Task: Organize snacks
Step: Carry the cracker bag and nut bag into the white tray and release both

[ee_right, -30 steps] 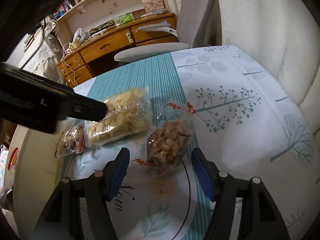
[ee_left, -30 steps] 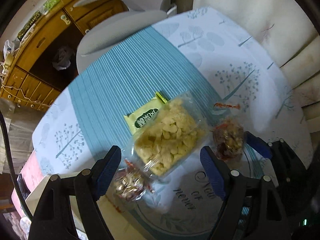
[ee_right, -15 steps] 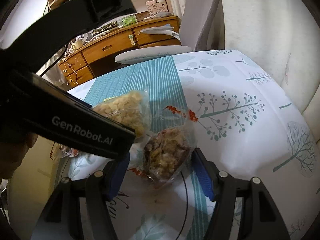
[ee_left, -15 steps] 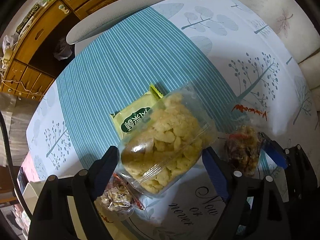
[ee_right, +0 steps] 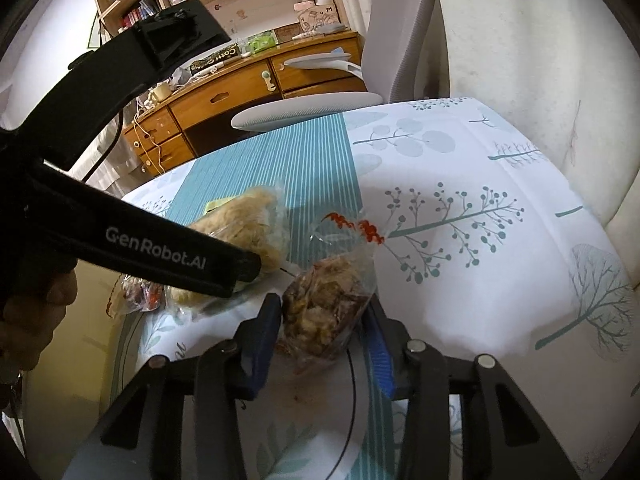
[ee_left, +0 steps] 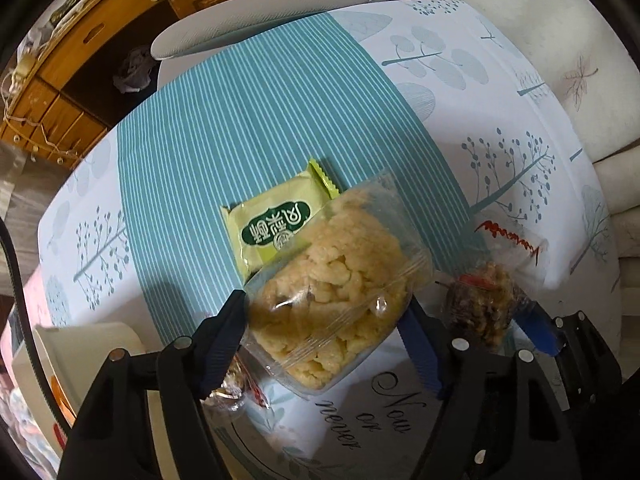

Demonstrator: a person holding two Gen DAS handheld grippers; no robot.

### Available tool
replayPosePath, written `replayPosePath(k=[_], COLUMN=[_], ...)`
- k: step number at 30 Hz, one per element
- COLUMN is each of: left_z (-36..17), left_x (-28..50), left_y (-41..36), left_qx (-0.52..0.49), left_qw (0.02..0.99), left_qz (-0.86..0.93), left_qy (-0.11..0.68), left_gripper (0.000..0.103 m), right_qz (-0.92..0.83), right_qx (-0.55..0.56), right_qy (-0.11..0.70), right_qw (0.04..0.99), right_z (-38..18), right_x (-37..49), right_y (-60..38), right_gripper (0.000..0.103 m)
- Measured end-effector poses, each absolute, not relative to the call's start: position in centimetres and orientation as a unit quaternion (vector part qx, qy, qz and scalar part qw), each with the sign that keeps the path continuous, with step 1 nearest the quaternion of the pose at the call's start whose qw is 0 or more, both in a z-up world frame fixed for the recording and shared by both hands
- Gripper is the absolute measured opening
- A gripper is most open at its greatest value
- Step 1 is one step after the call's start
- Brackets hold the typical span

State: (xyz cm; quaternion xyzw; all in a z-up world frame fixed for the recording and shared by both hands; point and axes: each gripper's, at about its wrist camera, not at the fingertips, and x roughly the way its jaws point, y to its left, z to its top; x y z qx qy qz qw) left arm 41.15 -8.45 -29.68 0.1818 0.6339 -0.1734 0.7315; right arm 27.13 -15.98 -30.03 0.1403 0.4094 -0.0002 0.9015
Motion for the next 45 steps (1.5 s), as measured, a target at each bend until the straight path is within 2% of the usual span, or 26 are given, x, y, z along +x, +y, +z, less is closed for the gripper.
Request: replayPosePath(k=[11,24,33,45], left_z=[-25.4,-18.3,-15.1,-14.8], left_x=[39.1,35.3,31.8,28.8], left_y=[-6.0,0.3,8.4,19.4], left_qx=[0.130,0.071,0.019,-0.051], left_qw=[0.747,0.778,0.801,0.823], left_qz=[-0.177,-0.185,-0.170,-0.127], left_qy=[0.627,0.597,0.573,0.551], left_gripper=[0.073,0.073,0.073,0.073], right_qz=[-0.011,-0.029,-0.011,0.051], right_qx=[0.142,0.137,0.128,0.112], right_qy=[0.408,0.363,0.331,0.312], right_qw=[0.902,0.921,0.935,0.942], right_z=[-28.3,-22.7,-19.5,-17.2], right_x=[25.6,22.5,19.9,17.9], right_y=[-15.8,-12.3,-6.9,1.2], right_gripper=[0.037,0.037,0.037,0.037])
